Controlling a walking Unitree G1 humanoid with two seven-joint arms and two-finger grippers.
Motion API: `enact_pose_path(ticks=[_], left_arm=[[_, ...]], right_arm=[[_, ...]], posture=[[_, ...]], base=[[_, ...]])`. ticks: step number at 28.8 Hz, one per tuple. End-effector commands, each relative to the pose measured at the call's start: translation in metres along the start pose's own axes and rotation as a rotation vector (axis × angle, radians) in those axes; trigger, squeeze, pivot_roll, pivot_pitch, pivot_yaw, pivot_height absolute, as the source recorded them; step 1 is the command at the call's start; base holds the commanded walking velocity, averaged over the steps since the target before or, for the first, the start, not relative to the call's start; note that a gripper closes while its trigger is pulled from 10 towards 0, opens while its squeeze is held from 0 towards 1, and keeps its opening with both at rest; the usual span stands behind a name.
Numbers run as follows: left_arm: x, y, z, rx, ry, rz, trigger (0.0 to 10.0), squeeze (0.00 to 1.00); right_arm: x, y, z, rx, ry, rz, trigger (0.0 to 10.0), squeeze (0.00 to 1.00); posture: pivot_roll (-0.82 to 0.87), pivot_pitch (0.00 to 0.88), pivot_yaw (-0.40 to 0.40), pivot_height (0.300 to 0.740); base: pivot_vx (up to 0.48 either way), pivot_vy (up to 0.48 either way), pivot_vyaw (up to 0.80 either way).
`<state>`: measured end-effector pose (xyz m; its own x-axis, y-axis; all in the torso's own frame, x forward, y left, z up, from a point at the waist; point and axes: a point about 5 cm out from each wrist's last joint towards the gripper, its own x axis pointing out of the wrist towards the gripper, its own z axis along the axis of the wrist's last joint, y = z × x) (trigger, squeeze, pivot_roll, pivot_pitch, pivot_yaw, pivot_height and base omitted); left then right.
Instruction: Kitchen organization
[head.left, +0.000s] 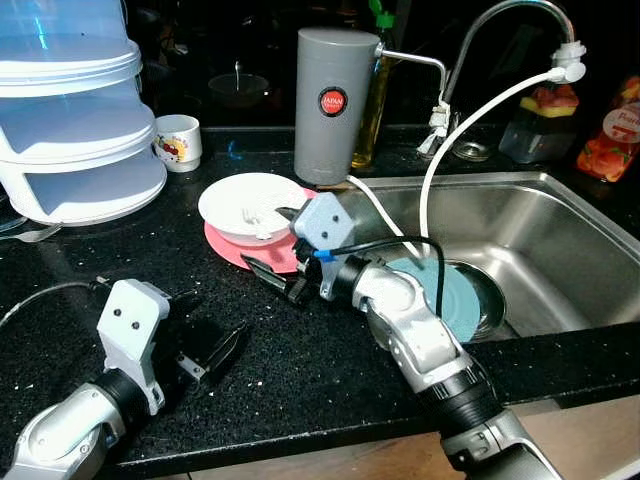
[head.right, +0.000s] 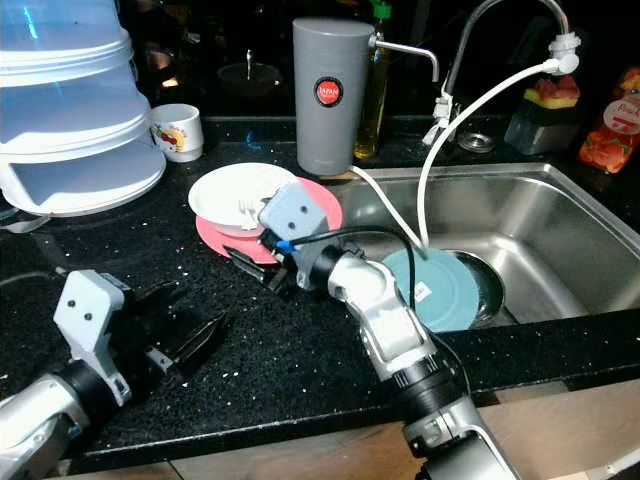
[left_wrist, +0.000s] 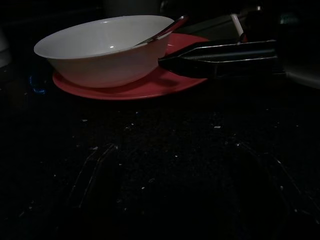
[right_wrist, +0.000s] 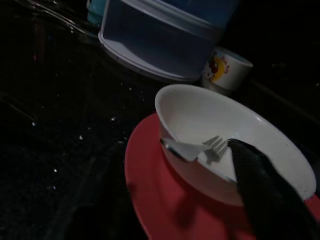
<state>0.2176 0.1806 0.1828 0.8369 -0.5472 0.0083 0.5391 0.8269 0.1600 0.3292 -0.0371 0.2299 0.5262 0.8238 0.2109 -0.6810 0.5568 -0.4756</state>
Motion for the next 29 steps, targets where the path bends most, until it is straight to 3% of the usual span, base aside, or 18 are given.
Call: enact_pose_path(ticks=[1, 2, 5, 7, 8, 17, 18, 19, 20, 21, 22, 23, 24, 25, 29], left_arm=[[-0.0003, -0.0051, -0.0154, -0.039, 0.081, -0.029, 10.0, 0.0], [-0.0005, -0.0049, -0.0153, -0.038, 0.082, -0.026, 10.0, 0.0], [-0.0006, -0.0048, -0.0153, -0.037, 0.082, -0.024, 10.0, 0.0], [-0.0005, -0.0048, -0.0153, -0.036, 0.083, -0.026, 10.0, 0.0], [-0.0005, -0.0048, -0.0152, -0.035, 0.084, -0.026, 10.0, 0.0], [-0.0001, -0.0041, -0.0151, -0.031, 0.083, -0.03, 10.0, 0.0], [0.0, -0.0042, -0.0152, -0.03, 0.084, -0.031, 10.0, 0.0], [0.0, -0.0042, -0.0152, -0.03, 0.084, -0.031, 10.0, 0.0], [0.0001, -0.0042, -0.0153, -0.03, 0.085, -0.032, 10.0, 0.0], [0.0003, -0.0042, -0.0154, -0.029, 0.085, -0.032, 10.0, 0.0], [0.0004, -0.0042, -0.0154, -0.028, 0.086, -0.033, 10.0, 0.0], [0.0004, -0.0041, -0.0153, -0.028, 0.086, -0.033, 10.0, 0.0], [0.0005, -0.0041, -0.0153, -0.027, 0.086, -0.033, 10.0, 0.0], [0.0006, -0.0041, -0.0153, -0.027, 0.085, -0.032, 10.0, 0.0], [0.0008, -0.0041, -0.0153, -0.025, 0.086, -0.034, 10.0, 0.0]], right_arm=[[0.0028, 0.002, 0.0016, -0.014, -0.008, 0.021, 2.0, 0.0], [0.0034, 0.0011, 0.0012, -0.009, -0.007, 0.013, 0.0, 0.0], [0.0037, 0.0001, 0.0008, -0.008, -0.005, 0.007, 0.4, 0.0], [0.0039, -0.0009, 0.0007, -0.011, -0.003, 0.001, 5.0, 0.0], [0.004, -0.0017, 0.0007, -0.014, -0.002, -0.004, 10.0, 0.0], [0.0054, -0.0044, 0.0005, -0.02, -0.005, -0.025, 10.0, 0.0], [0.0055, -0.0045, 0.0005, -0.018, -0.005, -0.024, 6.1, 0.0], [0.0055, -0.0045, 0.0005, -0.018, -0.005, -0.024, 6.1, 0.0], [0.0057, -0.0045, 0.0004, -0.017, -0.006, -0.023, 4.5, 0.0], [0.0058, -0.0045, 0.0003, -0.017, -0.006, -0.022, 4.5, 0.0], [0.006, -0.0045, 0.0002, -0.016, -0.006, -0.021, 3.0, 0.0], [0.0062, -0.0046, 0.0001, -0.016, -0.006, -0.021, 3.0, 0.0], [0.0063, -0.0048, -0.0001, -0.015, -0.005, -0.023, 1.9, 0.0], [0.0067, -0.0053, -0.0005, -0.013, -0.004, -0.026, 1.7, 0.0], [0.0074, -0.0068, -0.0004, 0.003, -0.006, -0.036, 1.8, 0.0]], posture=[[0.03, 0.057, -0.041, 0.74], [0.03, 0.057, -0.041, 0.74], [0.03, 0.057, -0.041, 0.74], [0.03, 0.057, -0.041, 0.74], [0.03, 0.057, -0.041, 0.74], [0.03, 0.055, -0.038, 0.74], [0.03, 0.055, -0.038, 0.74], [0.03, 0.055, -0.038, 0.74], [0.03, 0.055, -0.038, 0.74], [0.03, 0.055, -0.038, 0.74], [0.03, 0.055, -0.038, 0.74], [0.03, 0.055, -0.038, 0.74], [0.03, 0.054, -0.039, 0.74], [0.03, 0.054, -0.039, 0.74], [0.03, 0.053, -0.039, 0.74]], base=[[0.0, 0.0, 0.0], [0.0, 0.0, 0.0], [0.0, 0.0, 0.0], [0.0, 0.0, 0.0], [0.0, 0.0, 0.0], [0.0, 0.0, 0.0], [0.0, 0.0, 0.0], [0.0, 0.0, 0.0], [0.0, 0.0, 0.0], [0.0, 0.0, 0.0], [0.0, 0.0, 0.0], [0.0, 0.0, 0.0], [0.0, 0.0, 0.0], [0.0, 0.0, 0.0], [0.0, 0.0, 0.0]])
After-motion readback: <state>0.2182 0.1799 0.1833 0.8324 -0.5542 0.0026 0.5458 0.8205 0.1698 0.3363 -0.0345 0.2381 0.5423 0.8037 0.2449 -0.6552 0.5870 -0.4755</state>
